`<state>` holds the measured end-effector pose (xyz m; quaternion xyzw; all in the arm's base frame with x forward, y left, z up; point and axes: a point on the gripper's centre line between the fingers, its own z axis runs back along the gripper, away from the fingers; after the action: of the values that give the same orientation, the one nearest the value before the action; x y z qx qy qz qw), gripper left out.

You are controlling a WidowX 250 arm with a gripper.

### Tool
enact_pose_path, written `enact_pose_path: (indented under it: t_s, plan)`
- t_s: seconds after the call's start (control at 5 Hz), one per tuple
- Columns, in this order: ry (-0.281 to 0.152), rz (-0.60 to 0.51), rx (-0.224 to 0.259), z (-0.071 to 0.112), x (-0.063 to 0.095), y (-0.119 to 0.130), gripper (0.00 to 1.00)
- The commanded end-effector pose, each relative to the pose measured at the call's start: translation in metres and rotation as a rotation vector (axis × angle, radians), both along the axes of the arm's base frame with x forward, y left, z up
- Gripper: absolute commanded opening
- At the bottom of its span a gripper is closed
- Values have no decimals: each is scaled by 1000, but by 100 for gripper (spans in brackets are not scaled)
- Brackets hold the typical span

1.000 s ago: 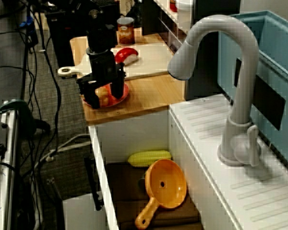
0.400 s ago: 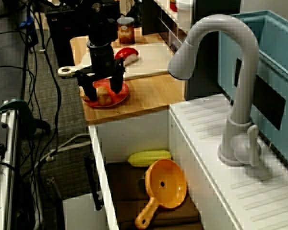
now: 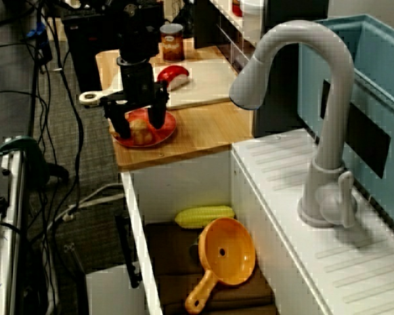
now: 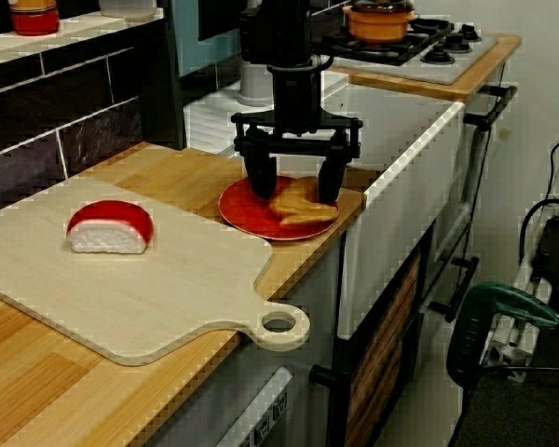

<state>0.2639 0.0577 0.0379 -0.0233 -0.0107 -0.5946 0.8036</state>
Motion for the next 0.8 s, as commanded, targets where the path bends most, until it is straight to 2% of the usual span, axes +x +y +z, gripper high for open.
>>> enact_pose_path:
  t_s: [0.0, 0.2, 0.6]
  plan:
    - [-36, 38, -18, 20, 6, 6, 100]
    - [-41, 62, -12, 17, 7, 7, 100]
    - [-54, 87, -30, 18, 6, 12, 100]
